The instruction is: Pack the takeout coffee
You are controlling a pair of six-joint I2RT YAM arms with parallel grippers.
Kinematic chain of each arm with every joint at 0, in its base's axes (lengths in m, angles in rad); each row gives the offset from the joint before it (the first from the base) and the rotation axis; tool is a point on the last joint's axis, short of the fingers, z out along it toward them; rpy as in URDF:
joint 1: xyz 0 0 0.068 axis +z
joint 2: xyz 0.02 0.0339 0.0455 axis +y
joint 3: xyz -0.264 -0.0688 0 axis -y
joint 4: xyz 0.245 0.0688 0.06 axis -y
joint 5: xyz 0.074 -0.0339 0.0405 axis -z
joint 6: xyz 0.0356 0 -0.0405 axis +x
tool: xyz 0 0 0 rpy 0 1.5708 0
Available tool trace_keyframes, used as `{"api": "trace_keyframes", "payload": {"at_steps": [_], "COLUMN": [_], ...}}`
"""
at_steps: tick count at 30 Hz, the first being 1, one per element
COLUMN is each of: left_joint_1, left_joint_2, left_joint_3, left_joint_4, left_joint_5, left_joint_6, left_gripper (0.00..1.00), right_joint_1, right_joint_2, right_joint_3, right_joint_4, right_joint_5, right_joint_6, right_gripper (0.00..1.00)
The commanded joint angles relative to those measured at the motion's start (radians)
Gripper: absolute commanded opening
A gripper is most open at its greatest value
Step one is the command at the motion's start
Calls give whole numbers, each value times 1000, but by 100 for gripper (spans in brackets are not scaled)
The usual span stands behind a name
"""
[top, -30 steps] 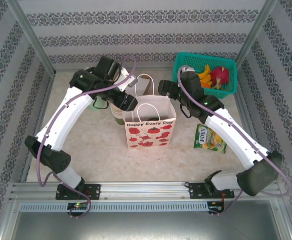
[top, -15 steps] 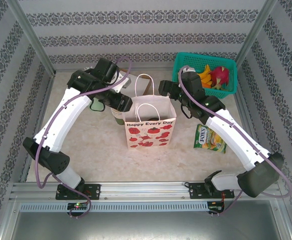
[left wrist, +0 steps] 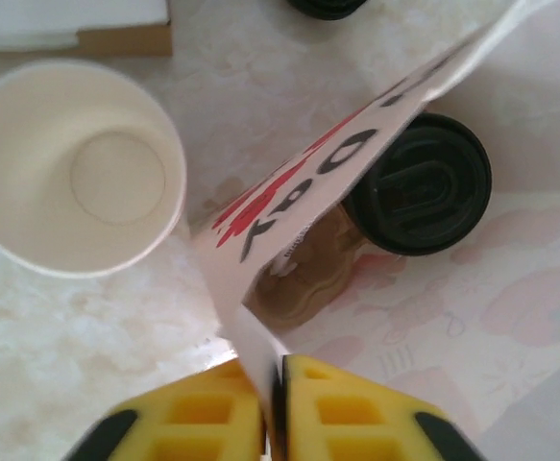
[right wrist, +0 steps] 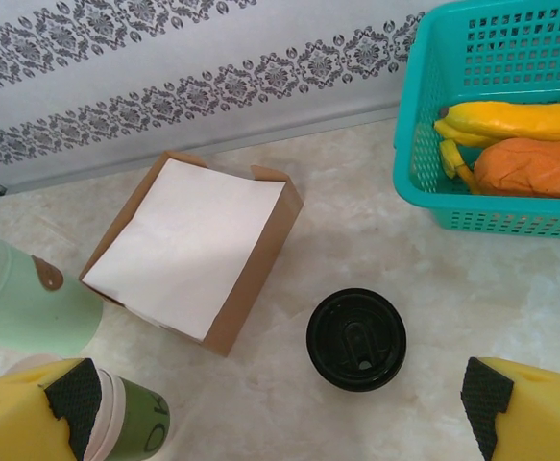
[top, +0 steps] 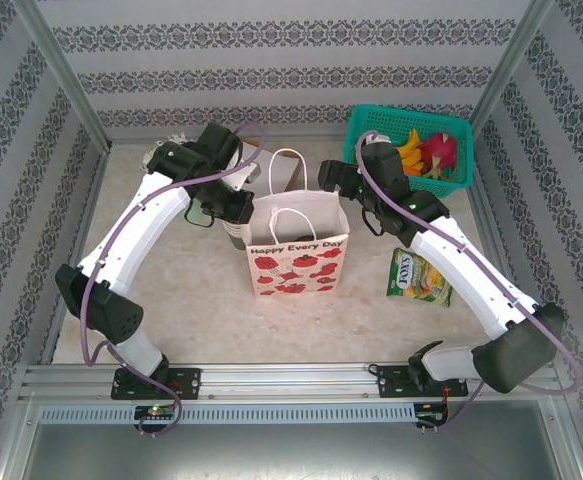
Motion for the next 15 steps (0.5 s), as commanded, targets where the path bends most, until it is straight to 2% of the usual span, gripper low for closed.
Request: {"api": "trace_keyframes", "payload": {"at_steps": [1, 8, 15], "left_joint_1": [48, 166, 249], "left_joint_2": [-69, -181, -222], "left_joint_3": [-37, -119, -146], "left_joint_4": [1, -36, -69], "left_joint_5": [-40, -19, -17], "left_joint_6": [-37, -61, -46], "left_gripper": [0, 0, 0], "right_joint_1": [-15, -39, -39], "right_joint_2": [30, 112, 255], "right_joint_3": [41, 91, 186], "right_joint_4": [-16, 0, -52], "right_joint_5": [4, -134, -137], "right_joint_6": [-24, -9, 38], "right_gripper": [98, 98, 98]}}
